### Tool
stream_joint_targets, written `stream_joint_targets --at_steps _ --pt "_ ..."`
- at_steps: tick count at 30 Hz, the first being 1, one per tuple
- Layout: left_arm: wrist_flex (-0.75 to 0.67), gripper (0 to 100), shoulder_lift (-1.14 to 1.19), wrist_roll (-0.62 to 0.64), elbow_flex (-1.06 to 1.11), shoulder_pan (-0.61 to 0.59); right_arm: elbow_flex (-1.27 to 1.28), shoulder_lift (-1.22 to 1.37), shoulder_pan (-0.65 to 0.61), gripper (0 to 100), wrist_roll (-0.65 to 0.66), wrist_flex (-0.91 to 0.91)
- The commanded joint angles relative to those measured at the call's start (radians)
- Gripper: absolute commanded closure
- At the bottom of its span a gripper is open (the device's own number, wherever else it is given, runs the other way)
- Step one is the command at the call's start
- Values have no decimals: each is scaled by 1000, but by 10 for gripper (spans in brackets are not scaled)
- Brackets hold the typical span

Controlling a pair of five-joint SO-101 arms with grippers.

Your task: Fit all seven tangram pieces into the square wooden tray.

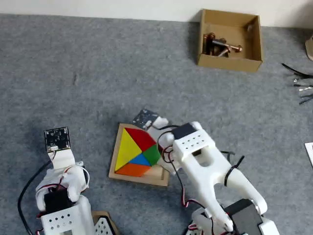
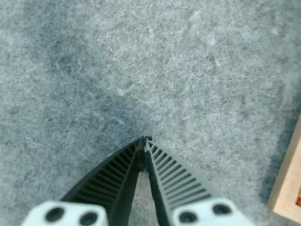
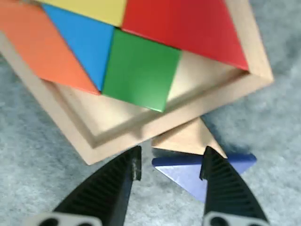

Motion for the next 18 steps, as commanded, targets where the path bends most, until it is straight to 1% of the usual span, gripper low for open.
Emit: stream_joint_targets --at_steps 1,3,9,16,18 --pt "3 995 -5 11 19 -13 30 -8 -15 797 78 4" --pt "3 995 -5 11 19 -13 51 -8 -15 797 121 -4" --pt "3 995 -5 11 19 -13 117 -10 -1 797 137 -120" --pt "3 995 -5 11 19 -13 113 -12 1 797 137 -120" --pt "3 995 -5 11 19 -13 113 -12 1 797 137 -96"
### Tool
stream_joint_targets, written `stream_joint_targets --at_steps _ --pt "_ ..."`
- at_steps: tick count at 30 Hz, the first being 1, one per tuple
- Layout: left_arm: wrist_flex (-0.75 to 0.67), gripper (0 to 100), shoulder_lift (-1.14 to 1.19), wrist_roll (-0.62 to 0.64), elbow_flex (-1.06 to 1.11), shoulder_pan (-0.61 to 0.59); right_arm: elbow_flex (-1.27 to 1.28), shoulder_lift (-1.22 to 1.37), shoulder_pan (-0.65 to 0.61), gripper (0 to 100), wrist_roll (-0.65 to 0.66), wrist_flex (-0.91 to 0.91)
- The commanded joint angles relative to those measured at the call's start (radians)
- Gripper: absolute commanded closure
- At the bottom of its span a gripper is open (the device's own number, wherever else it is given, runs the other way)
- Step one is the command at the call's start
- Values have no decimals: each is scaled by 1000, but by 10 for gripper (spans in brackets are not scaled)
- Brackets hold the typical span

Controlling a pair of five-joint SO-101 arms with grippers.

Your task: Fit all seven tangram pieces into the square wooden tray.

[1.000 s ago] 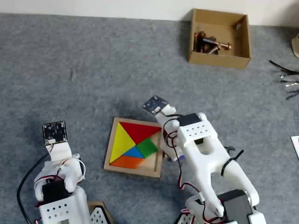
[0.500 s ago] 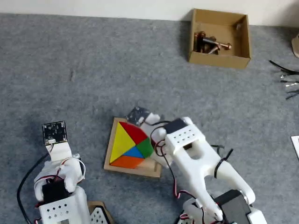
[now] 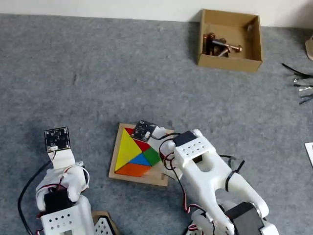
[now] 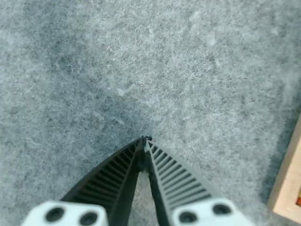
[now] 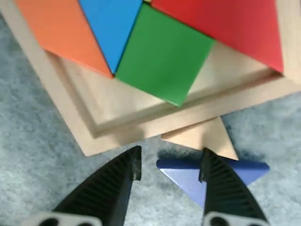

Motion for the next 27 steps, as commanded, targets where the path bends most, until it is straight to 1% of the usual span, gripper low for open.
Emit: stream_joint_targets --at_steps 1,6,11,16,27 --pt "3 995 -5 11 19 -13 -5 -4 2 797 14 12" --pt "3 995 -5 11 19 -13 -81 -65 2 797 14 59" --pt "3 995 -5 11 19 -13 -88 -177 7 796 17 68" --pt "3 995 -5 11 19 -13 -27 -202 2 796 106 61" --pt "3 995 -5 11 19 -13 179 -202 2 796 206 -188"
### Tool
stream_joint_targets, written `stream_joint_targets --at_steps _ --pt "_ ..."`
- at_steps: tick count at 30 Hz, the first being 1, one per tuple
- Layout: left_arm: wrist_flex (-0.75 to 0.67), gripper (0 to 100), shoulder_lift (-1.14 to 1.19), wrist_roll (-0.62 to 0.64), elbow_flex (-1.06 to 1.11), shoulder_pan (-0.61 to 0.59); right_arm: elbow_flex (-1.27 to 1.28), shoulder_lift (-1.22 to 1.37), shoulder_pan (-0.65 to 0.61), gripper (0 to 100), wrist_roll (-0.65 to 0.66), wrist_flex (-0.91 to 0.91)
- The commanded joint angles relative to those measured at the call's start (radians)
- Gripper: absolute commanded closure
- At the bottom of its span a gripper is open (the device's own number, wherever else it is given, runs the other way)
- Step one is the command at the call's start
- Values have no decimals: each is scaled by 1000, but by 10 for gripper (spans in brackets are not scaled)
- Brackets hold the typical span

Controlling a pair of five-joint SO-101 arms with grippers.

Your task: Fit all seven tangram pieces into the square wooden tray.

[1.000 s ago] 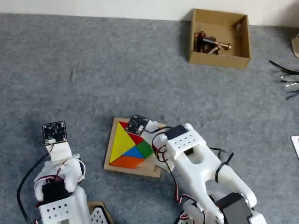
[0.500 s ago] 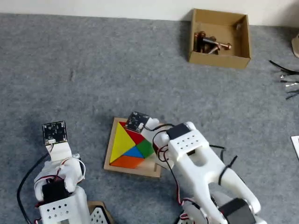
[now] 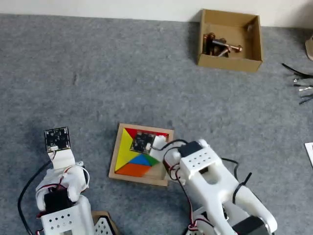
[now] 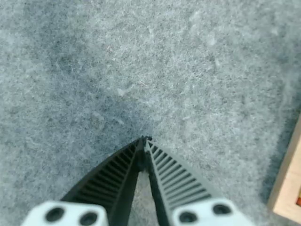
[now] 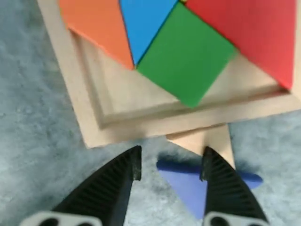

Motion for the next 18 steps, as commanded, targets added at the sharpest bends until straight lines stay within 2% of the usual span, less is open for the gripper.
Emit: stream_joint_targets --at_steps 1,4,9,18 --pt "3 995 -5 11 19 -13 18 -27 2 796 25 -97" --pt "3 995 -5 11 19 -13 22 -36 5 796 25 -108" --pt "3 995 -5 11 19 -13 4 -39 42 796 25 -2" --pt "3 995 -5 11 19 -13 -48 -137 51 796 25 -4"
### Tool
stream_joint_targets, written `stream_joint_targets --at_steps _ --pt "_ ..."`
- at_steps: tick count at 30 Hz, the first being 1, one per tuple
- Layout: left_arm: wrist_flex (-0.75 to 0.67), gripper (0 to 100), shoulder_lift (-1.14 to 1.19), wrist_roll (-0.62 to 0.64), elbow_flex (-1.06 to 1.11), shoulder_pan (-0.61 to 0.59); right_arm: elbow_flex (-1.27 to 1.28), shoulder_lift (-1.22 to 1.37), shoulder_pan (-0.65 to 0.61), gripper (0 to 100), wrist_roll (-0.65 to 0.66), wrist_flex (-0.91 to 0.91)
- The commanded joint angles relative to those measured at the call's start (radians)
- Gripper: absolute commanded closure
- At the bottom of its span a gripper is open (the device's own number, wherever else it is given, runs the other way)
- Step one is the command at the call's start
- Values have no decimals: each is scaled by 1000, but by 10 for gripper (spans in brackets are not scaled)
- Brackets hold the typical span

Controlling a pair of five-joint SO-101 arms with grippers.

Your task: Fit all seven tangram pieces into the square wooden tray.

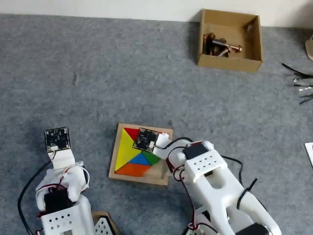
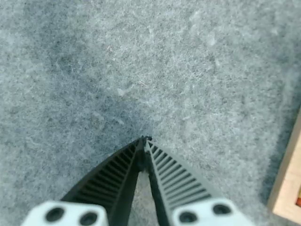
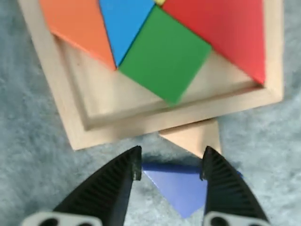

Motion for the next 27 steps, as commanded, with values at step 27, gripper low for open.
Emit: stream_joint_targets --at_steps 27 --pt "3 995 -5 11 19 -13 133 -70 19 800 52 -245"
